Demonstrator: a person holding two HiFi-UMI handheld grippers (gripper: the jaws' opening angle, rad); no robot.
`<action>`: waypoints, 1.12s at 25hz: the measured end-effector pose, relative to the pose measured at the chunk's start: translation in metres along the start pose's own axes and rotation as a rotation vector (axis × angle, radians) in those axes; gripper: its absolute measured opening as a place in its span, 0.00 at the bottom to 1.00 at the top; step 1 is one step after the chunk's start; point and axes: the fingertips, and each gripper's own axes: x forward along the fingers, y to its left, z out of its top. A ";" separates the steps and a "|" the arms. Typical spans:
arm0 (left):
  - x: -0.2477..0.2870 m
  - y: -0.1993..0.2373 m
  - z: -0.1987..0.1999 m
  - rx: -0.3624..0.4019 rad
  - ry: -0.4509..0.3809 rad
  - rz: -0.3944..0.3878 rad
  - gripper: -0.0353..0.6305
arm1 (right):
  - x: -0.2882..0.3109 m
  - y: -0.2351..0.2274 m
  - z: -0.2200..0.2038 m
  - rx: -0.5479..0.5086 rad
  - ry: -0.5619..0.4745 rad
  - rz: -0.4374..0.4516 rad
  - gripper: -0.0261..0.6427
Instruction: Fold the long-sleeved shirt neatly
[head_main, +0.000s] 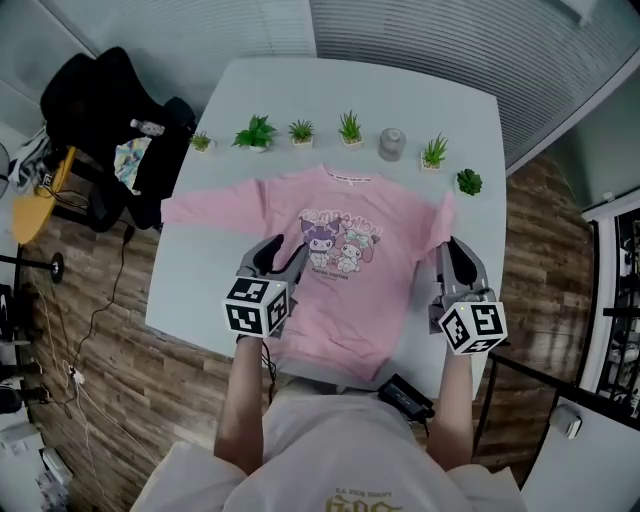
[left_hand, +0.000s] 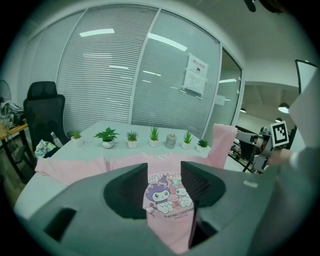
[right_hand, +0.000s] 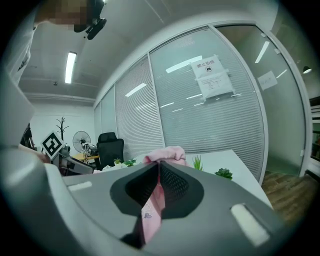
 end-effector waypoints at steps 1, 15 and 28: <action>-0.002 0.007 0.000 -0.007 -0.003 0.003 0.37 | 0.006 0.007 0.001 -0.002 0.000 0.007 0.08; -0.005 0.071 -0.010 -0.081 -0.007 0.004 0.40 | 0.083 0.089 0.016 -0.038 0.015 0.105 0.08; 0.005 0.096 -0.026 -0.125 0.030 -0.044 0.44 | 0.159 0.148 -0.042 -0.121 0.153 0.175 0.08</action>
